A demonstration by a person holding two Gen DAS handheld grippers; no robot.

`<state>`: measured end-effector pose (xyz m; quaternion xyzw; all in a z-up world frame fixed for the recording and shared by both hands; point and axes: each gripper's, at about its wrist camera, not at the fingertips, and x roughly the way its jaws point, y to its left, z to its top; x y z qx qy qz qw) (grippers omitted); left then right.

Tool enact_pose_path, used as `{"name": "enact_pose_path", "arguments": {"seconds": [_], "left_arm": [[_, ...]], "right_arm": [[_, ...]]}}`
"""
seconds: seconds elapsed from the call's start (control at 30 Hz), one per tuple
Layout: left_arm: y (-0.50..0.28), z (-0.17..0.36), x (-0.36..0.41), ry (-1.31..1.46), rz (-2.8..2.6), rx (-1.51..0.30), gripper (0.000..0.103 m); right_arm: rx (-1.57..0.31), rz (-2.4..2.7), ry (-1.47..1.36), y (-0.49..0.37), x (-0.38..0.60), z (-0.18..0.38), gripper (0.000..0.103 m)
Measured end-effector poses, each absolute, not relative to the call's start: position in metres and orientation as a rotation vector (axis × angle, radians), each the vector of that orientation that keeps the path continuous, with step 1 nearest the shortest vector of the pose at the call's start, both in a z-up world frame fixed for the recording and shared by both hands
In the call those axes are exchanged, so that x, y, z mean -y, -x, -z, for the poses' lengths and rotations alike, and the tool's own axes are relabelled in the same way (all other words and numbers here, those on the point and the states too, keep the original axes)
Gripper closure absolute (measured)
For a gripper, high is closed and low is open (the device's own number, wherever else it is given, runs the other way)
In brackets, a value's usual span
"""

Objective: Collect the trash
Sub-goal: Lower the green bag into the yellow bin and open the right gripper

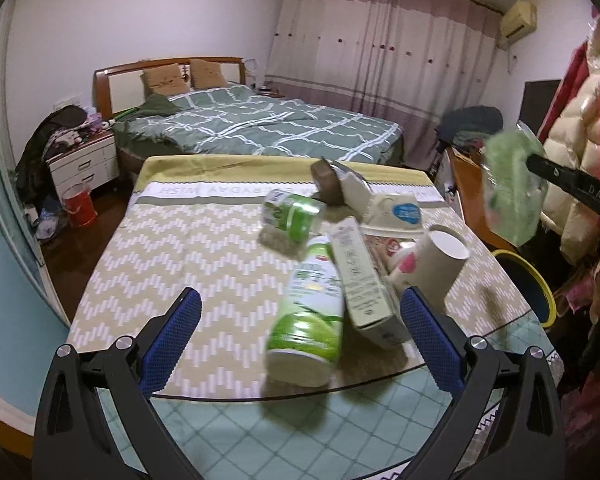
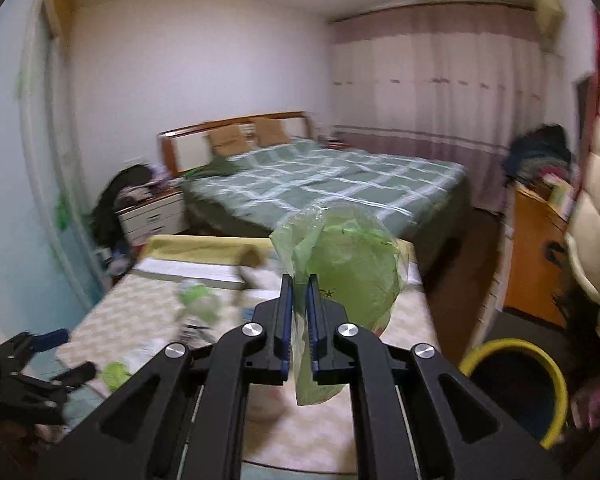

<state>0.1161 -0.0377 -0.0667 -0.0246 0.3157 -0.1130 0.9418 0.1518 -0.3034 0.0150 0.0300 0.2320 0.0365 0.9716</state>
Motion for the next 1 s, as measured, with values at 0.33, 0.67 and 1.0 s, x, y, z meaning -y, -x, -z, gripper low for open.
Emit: {"name": "enact_pose_path", "arguments": {"seconds": [0.33,0.67,1.0], "left_arm": [[-0.123,0.068,0.073,0.012,0.264,-0.654,0.005],[-0.128,0.071,0.097,-0.046,0.252,-0.669,0.005],[-0.135,0.075,0.098,-0.065,0.226,-0.685,0.005]], "right_arm": [[-0.538,0.312,-0.121,-0.133,0.424,0.031,0.096],[-0.680,0.418,-0.148,-0.156,0.482,0.088,0.096],[-0.749,0.467,-0.171,-0.159,0.498,0.120,0.068]]}}
